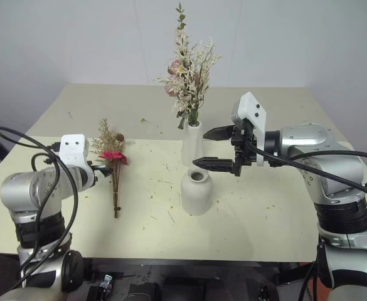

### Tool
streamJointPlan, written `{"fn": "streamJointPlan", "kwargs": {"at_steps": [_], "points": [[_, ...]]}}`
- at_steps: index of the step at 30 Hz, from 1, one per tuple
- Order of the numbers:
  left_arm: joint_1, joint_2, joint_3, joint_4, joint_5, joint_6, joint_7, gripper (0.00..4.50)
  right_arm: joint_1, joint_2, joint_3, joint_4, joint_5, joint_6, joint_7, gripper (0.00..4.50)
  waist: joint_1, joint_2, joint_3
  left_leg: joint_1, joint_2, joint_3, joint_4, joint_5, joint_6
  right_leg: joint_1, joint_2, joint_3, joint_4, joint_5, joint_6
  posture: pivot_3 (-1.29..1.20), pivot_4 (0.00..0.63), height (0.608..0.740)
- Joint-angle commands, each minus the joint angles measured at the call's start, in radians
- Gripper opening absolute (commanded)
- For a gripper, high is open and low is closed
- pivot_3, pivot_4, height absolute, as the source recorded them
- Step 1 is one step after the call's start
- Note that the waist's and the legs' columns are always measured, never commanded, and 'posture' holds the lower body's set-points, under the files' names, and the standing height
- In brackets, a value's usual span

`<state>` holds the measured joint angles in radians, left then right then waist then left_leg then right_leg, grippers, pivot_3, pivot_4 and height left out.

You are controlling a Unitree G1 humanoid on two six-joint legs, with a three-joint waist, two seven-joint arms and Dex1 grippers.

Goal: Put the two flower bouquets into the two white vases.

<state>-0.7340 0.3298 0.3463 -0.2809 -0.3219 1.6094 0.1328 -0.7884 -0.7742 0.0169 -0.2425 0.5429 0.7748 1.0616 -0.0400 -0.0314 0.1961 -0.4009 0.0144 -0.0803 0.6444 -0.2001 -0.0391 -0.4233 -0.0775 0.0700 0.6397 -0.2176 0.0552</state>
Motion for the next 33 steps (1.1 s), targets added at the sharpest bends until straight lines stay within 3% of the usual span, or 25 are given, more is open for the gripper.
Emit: {"fn": "streamJointPlan", "kwargs": {"at_steps": [1, 12, 16, 27, 30, 33], "points": [[-0.013, 0.008, -0.033, 0.015, -0.068, 0.005, -0.007, 4.50, 0.037, -0.041, -0.065, -0.070, 0.016, 0.008, -0.028, 4.47, 0.000, 0.000, 0.000, 0.000, 0.000, 0.000, 0.000, 0.000, 0.000, 0.000, 0.000, 0.000, 0.000, 0.001, -0.001, 0.00, 0.150, 0.740], [-0.070, -0.004, 0.003, 0.257, -0.159, 0.005, 0.080, 4.50, 0.101, -0.074, -0.125, -0.166, 0.072, 0.065, -0.111, 4.47, -0.003, 0.000, 0.000, 0.001, 0.000, 0.000, 0.000, 0.000, -0.001, 0.000, 0.001, 0.000, 0.001, -0.002, 0.003, 0.00, 0.150, 0.740], [-0.093, -0.008, 0.015, 0.325, -0.196, 0.005, 0.123, 3.60, 0.111, -0.098, -0.150, -0.188, 0.124, 0.082, -0.097, 4.50, -0.001, 0.000, 0.000, 0.000, 0.000, 0.000, 0.000, 0.000, -0.001, 0.000, 0.000, 0.000, 0.000, 0.000, 0.000, 0.00, 0.150, 0.740], [-0.142, 0.028, 0.033, 0.410, -0.347, 0.005, 0.281, 0.01, 0.125, -0.121, -0.142, -0.187, 0.127, 0.069, -0.110, 4.50, -0.003, 0.000, 0.000, 0.001, 0.000, 0.000, 0.000, 0.000, -0.001, 0.000, 0.000, 0.000, 0.001, -0.001, 0.002, 0.00, 0.150, 0.740], [-0.151, 0.004, 0.053, 0.322, -0.272, 0.005, 0.319, 0.01, 0.125, -0.119, -0.142, -0.182, 0.122, 0.063, -0.112, 4.50, -0.002, 0.000, 0.000, 0.000, 0.000, 0.000, 0.000, 0.000, -0.001, 0.000, 0.000, 0.000, 0.001, 0.000, 0.000, 0.00, 0.150, 0.740], [-0.139, 0.002, 0.029, 0.204, -0.209, -0.106, 0.288, 0.01, 0.125, -0.116, -0.148, -0.181, 0.118, 0.058, -0.121, 4.50, -0.001, -0.001, 0.001, 0.000, 0.000, 0.000, 0.000, 0.001, -0.002, 0.000, 0.000, 0.000, 0.000, 0.001, -0.002, 0.00, 0.150, 0.740]]}}
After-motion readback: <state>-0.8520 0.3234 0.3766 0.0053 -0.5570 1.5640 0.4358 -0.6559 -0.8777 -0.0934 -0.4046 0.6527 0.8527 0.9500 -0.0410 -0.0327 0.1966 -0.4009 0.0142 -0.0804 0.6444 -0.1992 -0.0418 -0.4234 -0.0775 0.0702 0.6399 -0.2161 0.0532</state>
